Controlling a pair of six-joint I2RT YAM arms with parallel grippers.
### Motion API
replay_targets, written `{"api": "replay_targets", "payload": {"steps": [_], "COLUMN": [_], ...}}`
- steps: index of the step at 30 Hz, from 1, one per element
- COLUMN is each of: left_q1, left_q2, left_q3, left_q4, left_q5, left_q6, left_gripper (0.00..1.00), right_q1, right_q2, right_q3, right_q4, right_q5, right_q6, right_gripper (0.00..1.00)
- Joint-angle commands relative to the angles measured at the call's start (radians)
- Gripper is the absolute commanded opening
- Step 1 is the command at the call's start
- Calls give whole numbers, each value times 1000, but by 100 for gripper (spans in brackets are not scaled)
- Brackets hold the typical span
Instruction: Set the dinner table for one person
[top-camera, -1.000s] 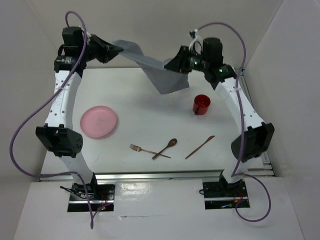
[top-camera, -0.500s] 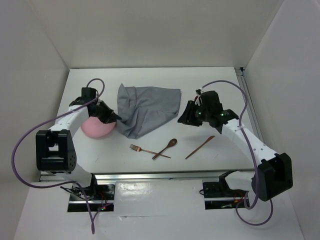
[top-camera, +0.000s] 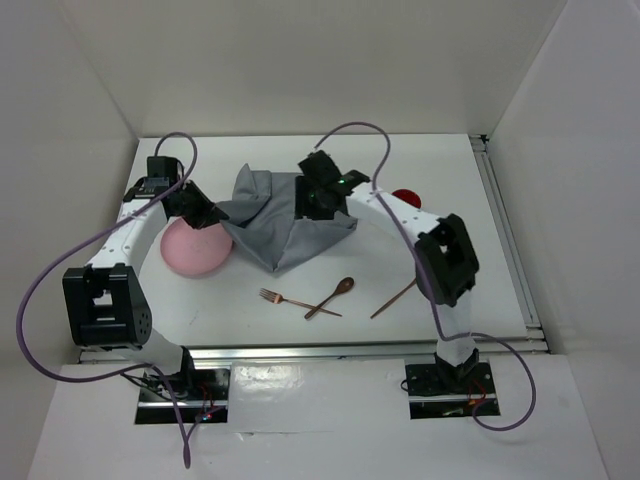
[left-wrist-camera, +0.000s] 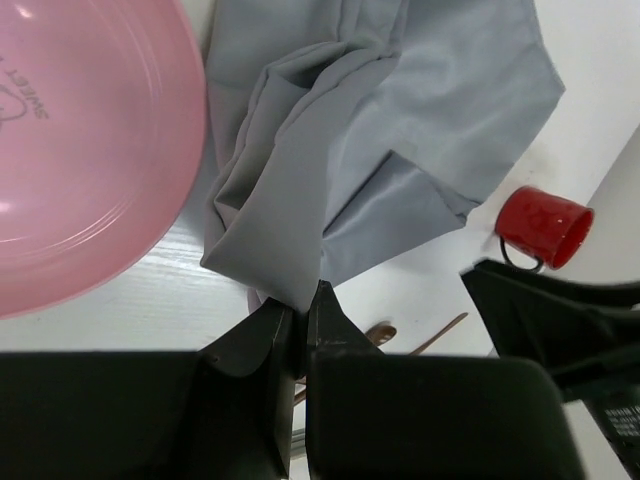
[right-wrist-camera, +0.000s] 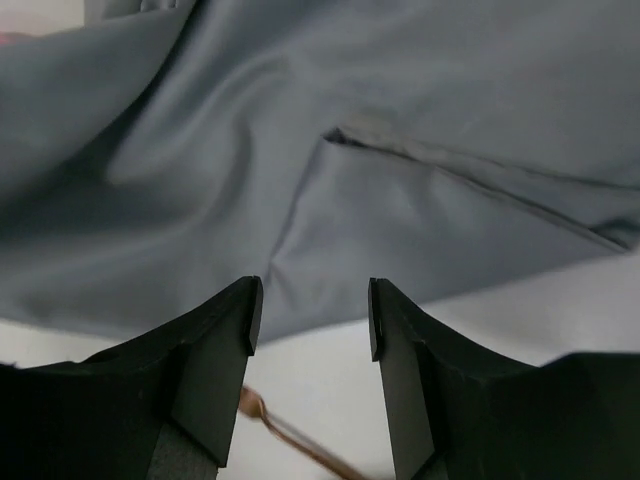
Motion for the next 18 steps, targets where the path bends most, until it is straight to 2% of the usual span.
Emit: {"api": "replay_targets", "payload": {"steps": [1,4,8,17,18], "left_q1": [8,8,8,8,8], "left_q2": [-38,-38,-38,-47,-47], "left_q3": [-19,-31,-50,-80,-80], "left_q4": [-24,-24,-15,-6,-5], "left_q5": [-13,-13,-1,8,18], "left_q6": [28,28,28,46,46], "left_gripper": [0,0,0,0,0], "right_q1": [63,91,102,122,122], "right_q2": [154,352,520,555,545], "right_q3": [189,498,647,578,567], "right_q4": [-135,-284,-371,-371,-371], "right_q5": [161,242,273,378,378], "right_q6": [33,89,125,170,179], "right_gripper": [58,58,59,63,59]}}
